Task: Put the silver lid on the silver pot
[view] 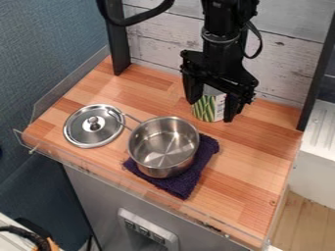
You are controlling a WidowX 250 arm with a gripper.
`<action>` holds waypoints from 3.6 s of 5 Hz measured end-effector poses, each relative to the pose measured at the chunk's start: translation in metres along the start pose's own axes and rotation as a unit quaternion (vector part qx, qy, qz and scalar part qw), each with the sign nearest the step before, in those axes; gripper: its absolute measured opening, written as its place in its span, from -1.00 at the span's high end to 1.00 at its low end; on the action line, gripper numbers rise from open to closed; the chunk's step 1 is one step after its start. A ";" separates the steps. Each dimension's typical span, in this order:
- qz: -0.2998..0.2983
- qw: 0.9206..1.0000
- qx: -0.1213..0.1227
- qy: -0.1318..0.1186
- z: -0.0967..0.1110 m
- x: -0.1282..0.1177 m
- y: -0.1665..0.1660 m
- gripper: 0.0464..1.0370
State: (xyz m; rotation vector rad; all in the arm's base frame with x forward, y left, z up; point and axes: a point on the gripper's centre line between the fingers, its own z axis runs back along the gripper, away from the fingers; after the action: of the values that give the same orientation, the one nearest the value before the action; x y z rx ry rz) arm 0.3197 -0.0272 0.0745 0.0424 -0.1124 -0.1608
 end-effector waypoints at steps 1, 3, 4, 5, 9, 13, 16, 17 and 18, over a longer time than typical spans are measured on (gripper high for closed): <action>0.001 1.000 -0.004 0.016 -0.009 -0.004 -0.001 -0.92; 0.074 0.997 -0.019 0.006 0.004 -0.020 0.078 -0.92; 0.087 0.996 -0.018 0.001 0.008 -0.035 0.117 -0.92; 0.083 0.996 -0.022 0.002 -0.001 -0.048 0.155 -0.92; 0.091 0.994 0.021 0.065 -0.048 -0.104 0.207 -0.92; 0.093 0.993 0.007 0.078 -0.082 -0.094 0.197 -0.92; 0.079 0.995 0.004 0.059 -0.078 -0.080 0.189 -0.92; 0.077 0.996 0.010 0.052 -0.079 -0.075 0.188 -0.92; 0.084 0.996 0.022 0.034 -0.079 -0.069 0.192 -0.92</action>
State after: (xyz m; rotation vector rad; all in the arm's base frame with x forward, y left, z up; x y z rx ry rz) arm 0.2908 0.1755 -0.0017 0.0823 -0.0515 0.0110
